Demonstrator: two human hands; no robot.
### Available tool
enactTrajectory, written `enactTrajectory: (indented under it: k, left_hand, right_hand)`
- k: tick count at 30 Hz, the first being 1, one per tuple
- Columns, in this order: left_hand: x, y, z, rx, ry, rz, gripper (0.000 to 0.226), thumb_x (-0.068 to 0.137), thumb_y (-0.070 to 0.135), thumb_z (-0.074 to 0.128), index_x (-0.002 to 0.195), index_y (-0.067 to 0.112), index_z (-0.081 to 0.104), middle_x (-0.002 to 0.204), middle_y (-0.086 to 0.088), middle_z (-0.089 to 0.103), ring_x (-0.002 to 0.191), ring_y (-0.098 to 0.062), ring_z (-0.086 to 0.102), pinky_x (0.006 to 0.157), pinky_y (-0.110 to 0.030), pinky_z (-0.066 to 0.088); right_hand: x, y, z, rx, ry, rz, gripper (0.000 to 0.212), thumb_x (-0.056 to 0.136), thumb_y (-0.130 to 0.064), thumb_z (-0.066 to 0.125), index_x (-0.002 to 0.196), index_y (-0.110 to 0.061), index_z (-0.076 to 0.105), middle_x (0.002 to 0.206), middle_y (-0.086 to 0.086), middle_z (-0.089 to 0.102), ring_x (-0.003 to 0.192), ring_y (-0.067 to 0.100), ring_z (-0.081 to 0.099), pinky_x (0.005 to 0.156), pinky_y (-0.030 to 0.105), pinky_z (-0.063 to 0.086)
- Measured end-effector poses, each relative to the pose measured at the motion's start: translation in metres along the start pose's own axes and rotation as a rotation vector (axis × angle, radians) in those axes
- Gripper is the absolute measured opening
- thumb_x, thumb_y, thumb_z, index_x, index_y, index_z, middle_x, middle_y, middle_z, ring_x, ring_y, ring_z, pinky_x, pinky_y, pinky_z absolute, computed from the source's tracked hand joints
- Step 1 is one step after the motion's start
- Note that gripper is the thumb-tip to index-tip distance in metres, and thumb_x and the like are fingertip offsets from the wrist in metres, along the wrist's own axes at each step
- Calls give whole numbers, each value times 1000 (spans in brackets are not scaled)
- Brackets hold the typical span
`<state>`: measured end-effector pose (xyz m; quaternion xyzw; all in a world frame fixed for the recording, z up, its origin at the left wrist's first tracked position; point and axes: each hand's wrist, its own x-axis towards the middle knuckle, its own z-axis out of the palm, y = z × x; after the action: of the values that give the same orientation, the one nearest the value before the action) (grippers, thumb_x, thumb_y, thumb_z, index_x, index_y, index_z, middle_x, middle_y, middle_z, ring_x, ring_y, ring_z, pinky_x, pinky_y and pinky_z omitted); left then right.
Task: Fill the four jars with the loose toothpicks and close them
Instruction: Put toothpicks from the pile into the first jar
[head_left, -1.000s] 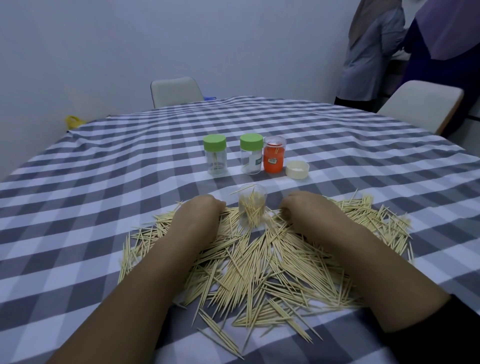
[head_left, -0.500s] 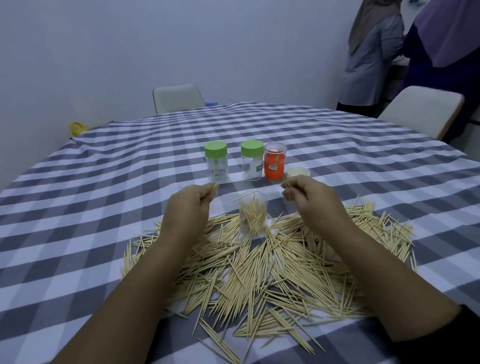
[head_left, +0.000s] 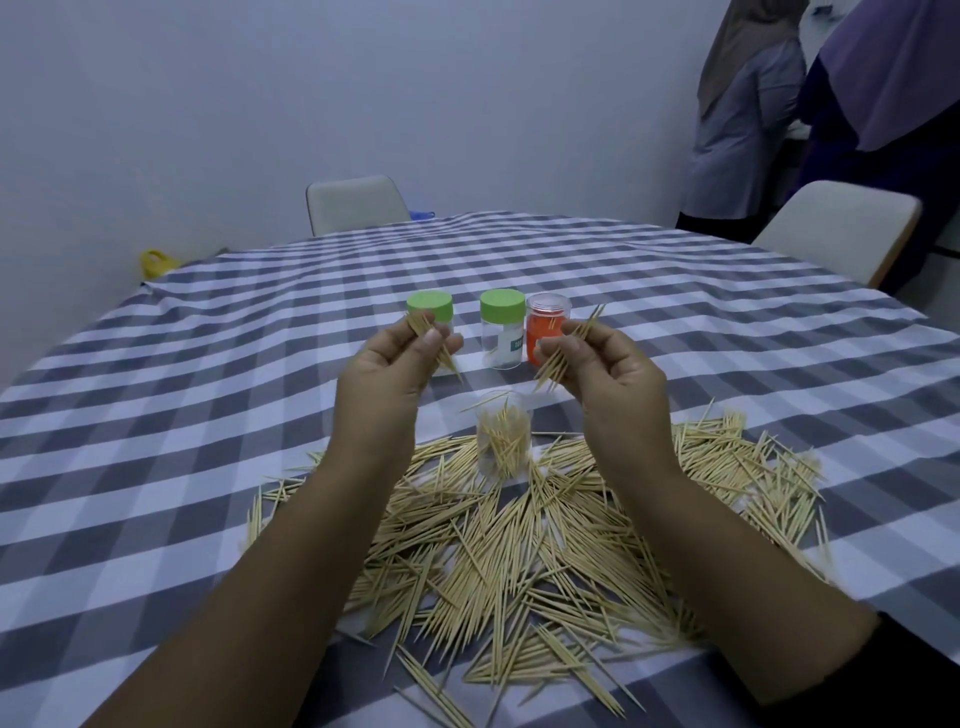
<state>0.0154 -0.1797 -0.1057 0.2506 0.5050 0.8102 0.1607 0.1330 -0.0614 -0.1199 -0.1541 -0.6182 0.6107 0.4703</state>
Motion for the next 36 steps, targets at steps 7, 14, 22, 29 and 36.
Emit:
enactTrajectory:
  k: [7, 14, 22, 29, 36]
  left_hand:
    - [-9, -13, 17, 141, -26, -81, 15, 87, 8, 62, 89, 20, 70, 90, 2, 75, 102, -19, 67, 103, -41, 44]
    - [-14, -16, 15, 213, -35, -113, 9, 83, 18, 69, 85, 27, 73, 93, 8, 75, 101, -4, 65, 93, -29, 43]
    - [-13, -19, 14, 237, -112, -179, 16, 84, 9, 67, 94, 22, 71, 91, 7, 75, 83, 8, 66, 76, -14, 46]
    - [-7, -13, -3, 458, -201, -203, 44, 81, 26, 69, 124, 20, 61, 118, 5, 66, 105, 3, 57, 73, -13, 37]
    - [2, 1, -31, 897, -379, -180, 51, 77, 23, 77, 124, 28, 58, 108, 16, 61, 108, -3, 56, 85, -20, 46]
  right_hand:
    - [-6, 9, 10, -62, -76, -6, 20, 94, -11, 55, 109, -3, 65, 85, -10, 70, 85, -6, 64, 74, 5, 46]
    - [-6, 7, 12, -43, -80, -6, 18, 93, -13, 55, 106, -5, 66, 89, -8, 71, 90, 0, 66, 76, 8, 47]
    - [-5, 12, 13, -64, -116, 62, 12, 93, -16, 56, 96, -21, 66, 101, 4, 71, 101, 11, 65, 82, 12, 49]
    - [-5, 19, 11, -147, -203, 131, 27, 96, -22, 50, 122, -20, 60, 116, -1, 67, 112, 3, 58, 88, 8, 44]
    - [1, 11, -4, -287, -182, 102, 27, 98, -23, 46, 121, -22, 61, 117, -3, 66, 113, 5, 55, 94, 11, 42]
